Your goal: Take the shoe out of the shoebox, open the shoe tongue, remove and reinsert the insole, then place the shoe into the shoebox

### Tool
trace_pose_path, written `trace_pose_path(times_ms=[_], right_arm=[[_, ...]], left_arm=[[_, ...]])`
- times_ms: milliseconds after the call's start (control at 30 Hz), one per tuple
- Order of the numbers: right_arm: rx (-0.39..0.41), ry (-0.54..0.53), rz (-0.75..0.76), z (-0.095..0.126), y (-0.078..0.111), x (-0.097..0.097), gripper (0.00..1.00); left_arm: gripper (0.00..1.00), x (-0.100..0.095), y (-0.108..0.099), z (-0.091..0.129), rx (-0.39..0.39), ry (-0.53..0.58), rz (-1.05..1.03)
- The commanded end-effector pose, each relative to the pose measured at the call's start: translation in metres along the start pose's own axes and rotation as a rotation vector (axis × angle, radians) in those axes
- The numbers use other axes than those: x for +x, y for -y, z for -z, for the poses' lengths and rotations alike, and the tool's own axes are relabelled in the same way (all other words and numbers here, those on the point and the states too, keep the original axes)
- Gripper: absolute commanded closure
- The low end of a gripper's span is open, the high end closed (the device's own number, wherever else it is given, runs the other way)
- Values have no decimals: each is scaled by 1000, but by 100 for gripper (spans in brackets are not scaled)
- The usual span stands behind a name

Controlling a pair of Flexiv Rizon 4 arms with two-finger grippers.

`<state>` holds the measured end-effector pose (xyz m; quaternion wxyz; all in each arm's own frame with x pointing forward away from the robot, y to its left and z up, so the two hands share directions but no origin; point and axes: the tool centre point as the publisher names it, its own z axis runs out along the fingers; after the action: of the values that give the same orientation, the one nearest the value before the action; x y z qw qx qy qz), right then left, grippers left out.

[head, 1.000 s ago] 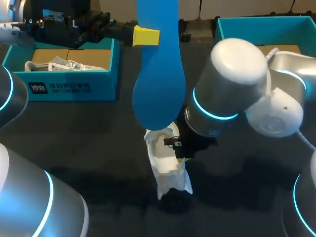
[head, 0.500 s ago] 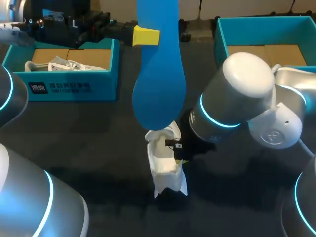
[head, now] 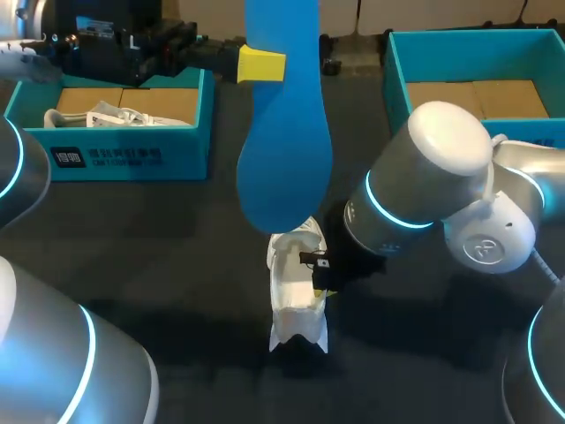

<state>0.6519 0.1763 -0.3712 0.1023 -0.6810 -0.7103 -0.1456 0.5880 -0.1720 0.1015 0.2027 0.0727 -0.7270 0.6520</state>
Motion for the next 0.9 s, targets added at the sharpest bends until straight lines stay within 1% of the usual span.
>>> trace_pose_path(times_ms=[33, 67, 100, 200, 267, 367, 433, 500, 533, 600, 900], right_arm=[[-1, -8, 0, -4, 0, 1, 68], [-1, -7, -2, -4, 0, 1, 60], [0, -6, -6, -2, 0, 2, 0], [7, -4, -7, 5, 0, 3, 0], [7, -5, -7, 14, 0, 0, 0], [6, -47, 9, 31, 0, -4, 0], [22, -49, 1, 43, 0, -8, 0], [14, -122, 29, 57, -1, -11, 0], [4, -144, 26, 66, -3, -12, 0], [4, -165, 37, 76, -4, -14, 0], [4, -165, 37, 76, -4, -14, 0]], left_arm=[[100, -1, 1, -1, -4, 0, 1], [100, -1, 1, -1, -4, 0, 1], [100, -1, 1, -1, -4, 0, 1], [100, -1, 1, -1, -4, 0, 1], [100, -1, 1, -1, -4, 0, 1], [100, -1, 1, -1, -4, 0, 1], [100, -1, 1, -1, -4, 0, 1], [100, -1, 1, -1, -4, 0, 1], [100, -1, 1, -1, -4, 0, 1], [100, -1, 1, -1, -4, 0, 1], [100, -1, 1, -1, -4, 0, 1]])
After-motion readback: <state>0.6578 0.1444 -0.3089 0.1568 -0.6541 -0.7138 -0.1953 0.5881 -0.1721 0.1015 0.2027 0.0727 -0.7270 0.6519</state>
